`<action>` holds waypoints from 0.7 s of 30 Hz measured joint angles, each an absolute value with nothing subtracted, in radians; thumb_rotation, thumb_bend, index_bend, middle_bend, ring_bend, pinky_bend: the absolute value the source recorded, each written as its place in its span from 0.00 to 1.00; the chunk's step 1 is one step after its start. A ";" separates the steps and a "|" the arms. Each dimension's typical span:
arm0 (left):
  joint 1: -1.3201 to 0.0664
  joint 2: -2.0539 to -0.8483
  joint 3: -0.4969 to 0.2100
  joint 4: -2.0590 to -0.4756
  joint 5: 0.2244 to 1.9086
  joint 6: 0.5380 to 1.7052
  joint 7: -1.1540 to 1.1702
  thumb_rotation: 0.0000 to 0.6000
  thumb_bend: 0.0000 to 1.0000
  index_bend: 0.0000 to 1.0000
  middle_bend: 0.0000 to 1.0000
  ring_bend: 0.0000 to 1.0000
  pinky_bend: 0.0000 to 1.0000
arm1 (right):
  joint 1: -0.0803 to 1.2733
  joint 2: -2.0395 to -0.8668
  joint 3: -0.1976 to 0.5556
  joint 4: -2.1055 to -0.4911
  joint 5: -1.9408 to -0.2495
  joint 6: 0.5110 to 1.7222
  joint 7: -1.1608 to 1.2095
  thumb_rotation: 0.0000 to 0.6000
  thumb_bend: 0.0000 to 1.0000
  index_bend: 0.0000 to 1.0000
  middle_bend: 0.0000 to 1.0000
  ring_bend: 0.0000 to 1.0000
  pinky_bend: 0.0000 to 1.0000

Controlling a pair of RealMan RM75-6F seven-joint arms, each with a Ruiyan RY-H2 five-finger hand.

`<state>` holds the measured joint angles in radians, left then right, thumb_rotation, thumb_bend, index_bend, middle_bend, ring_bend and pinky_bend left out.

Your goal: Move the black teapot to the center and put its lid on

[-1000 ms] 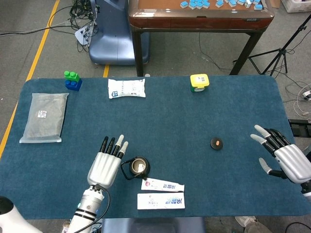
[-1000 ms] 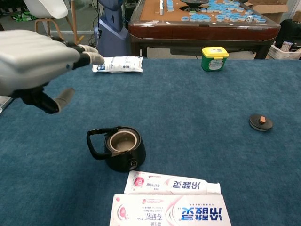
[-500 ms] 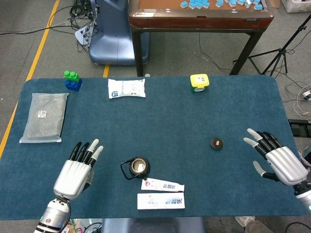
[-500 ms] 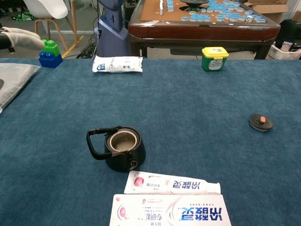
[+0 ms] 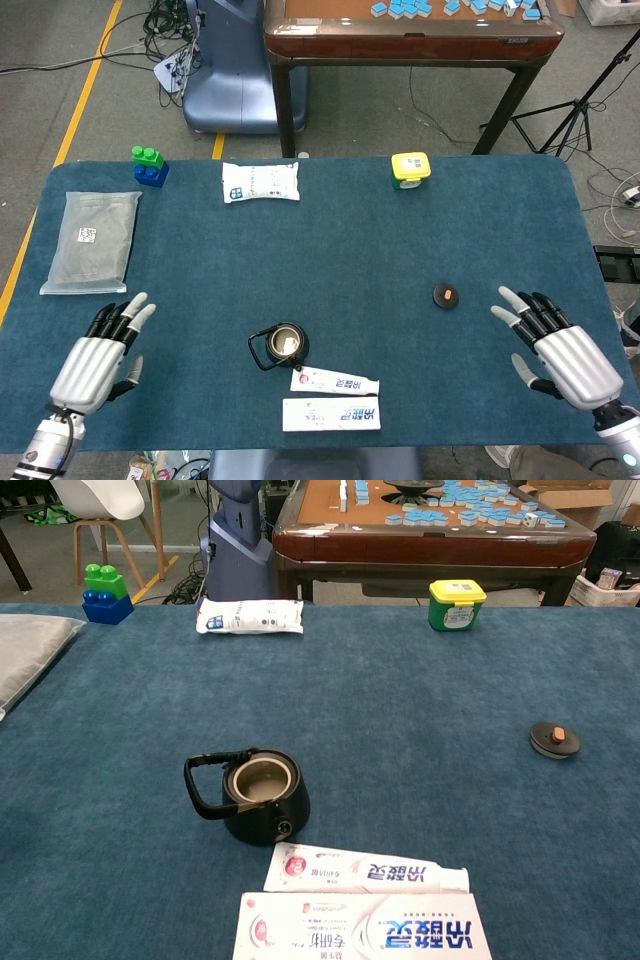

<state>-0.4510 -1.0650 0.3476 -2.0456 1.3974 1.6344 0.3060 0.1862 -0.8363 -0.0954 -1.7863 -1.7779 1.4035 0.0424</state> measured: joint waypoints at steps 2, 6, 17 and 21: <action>-0.419 -1.061 0.344 -1.974 1.418 1.626 0.224 1.00 0.58 0.00 0.00 0.00 0.00 | 0.177 -0.848 -0.100 -1.798 -1.780 1.403 0.015 1.00 0.52 0.12 0.00 0.00 0.00; -0.363 -1.057 0.330 -1.857 1.445 1.610 0.105 1.00 0.58 0.00 0.00 0.00 0.00 | 0.147 -0.879 -0.110 -1.810 -1.782 1.411 -0.032 1.00 0.52 0.12 0.00 0.00 0.00; -0.246 -1.072 0.272 -1.676 1.498 1.594 -0.024 1.00 0.58 0.00 0.00 0.00 0.00 | 0.092 -0.891 -0.122 -1.820 -1.729 1.431 -0.096 1.00 0.52 0.12 0.00 0.00 0.00; -0.229 -1.080 0.249 -1.645 1.514 1.576 -0.053 1.00 0.58 0.00 0.00 0.00 0.00 | 0.095 -0.872 -0.106 -1.817 -1.653 1.402 -0.096 1.00 0.48 0.12 0.00 0.00 0.00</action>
